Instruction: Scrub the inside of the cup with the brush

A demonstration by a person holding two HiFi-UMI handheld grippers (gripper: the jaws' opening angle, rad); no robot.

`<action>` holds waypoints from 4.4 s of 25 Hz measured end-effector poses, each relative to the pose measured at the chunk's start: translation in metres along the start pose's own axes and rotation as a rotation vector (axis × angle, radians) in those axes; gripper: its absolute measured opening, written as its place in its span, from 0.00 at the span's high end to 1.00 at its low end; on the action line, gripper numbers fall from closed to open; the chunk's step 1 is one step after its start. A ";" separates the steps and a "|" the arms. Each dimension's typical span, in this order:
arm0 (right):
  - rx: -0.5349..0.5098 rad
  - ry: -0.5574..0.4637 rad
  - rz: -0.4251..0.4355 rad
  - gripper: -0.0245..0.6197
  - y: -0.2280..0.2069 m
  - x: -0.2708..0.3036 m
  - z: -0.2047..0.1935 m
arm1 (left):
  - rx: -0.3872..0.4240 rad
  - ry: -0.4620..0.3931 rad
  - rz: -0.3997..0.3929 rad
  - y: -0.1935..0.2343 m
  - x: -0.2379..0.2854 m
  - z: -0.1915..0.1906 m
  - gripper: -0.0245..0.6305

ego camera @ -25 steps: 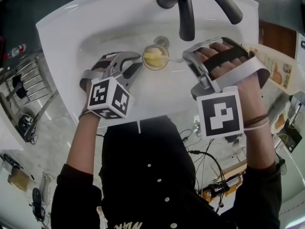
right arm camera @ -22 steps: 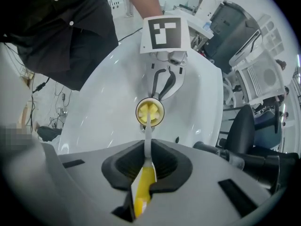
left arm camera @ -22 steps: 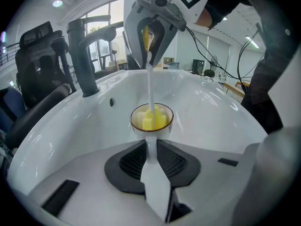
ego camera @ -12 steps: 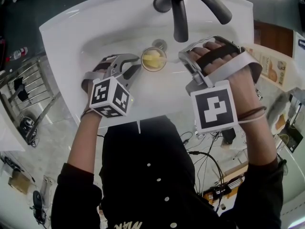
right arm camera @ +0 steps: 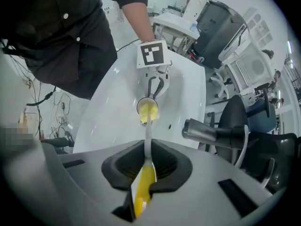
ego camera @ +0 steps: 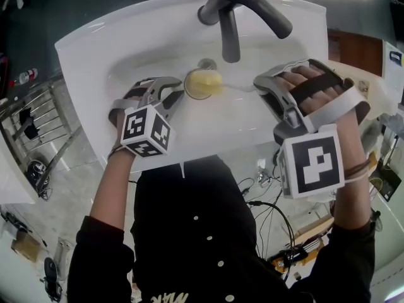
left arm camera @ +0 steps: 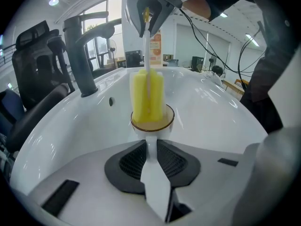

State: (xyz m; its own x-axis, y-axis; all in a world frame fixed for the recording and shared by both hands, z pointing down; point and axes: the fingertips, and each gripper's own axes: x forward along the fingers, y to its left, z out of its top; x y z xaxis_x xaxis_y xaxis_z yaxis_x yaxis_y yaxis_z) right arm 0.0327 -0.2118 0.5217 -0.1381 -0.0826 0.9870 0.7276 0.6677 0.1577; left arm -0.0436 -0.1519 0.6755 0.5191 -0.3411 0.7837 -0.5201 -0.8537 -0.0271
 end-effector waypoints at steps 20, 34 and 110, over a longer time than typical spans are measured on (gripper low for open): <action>0.047 -0.024 0.000 0.89 0.005 0.048 0.015 | -0.008 -0.007 -0.014 0.002 0.001 0.000 0.82; 0.003 -0.004 -0.006 0.89 0.005 0.069 0.021 | -0.014 0.004 -0.008 0.001 0.001 0.000 0.82; 1.099 -1.070 -1.372 0.89 -0.001 -0.331 -0.013 | -0.278 -0.797 0.747 0.033 -0.414 0.194 0.92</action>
State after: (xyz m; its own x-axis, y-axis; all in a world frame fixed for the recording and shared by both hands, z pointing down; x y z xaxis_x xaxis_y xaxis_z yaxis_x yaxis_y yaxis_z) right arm 0.0861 -0.1948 0.1948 -0.6756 -0.7084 -0.2041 -0.7362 0.6630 0.1360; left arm -0.1438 -0.1153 0.2296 0.2475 -0.9689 0.0066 -0.9632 -0.2468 -0.1064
